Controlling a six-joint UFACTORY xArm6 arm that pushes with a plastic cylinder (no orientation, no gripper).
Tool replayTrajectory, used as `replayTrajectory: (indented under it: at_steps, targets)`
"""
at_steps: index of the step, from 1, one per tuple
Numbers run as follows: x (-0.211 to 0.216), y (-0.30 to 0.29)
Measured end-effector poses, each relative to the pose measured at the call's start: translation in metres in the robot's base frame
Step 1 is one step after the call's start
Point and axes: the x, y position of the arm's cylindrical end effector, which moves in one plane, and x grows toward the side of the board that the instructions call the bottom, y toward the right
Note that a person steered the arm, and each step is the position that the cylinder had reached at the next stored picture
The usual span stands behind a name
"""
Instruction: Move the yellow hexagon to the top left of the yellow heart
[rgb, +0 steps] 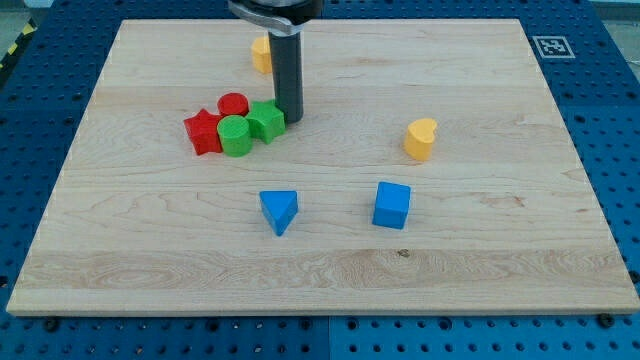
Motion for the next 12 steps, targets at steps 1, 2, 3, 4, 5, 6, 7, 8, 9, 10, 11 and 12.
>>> replayTrajectory:
  at_steps: [1, 2, 3, 4, 5, 6, 7, 8, 9, 10, 11, 12]
  targets:
    - [0.001, 0.021]
    - [0.001, 0.077]
    - [0.001, 0.101]
    - [0.001, 0.101]
    - [-0.017, 0.075]
    - [-0.042, 0.022]
    - [-0.049, -0.057]
    - [-0.091, -0.096]
    - [-0.139, -0.096]
    - [-0.146, -0.092]
    - [-0.137, -0.075]
    - [-0.123, -0.043]
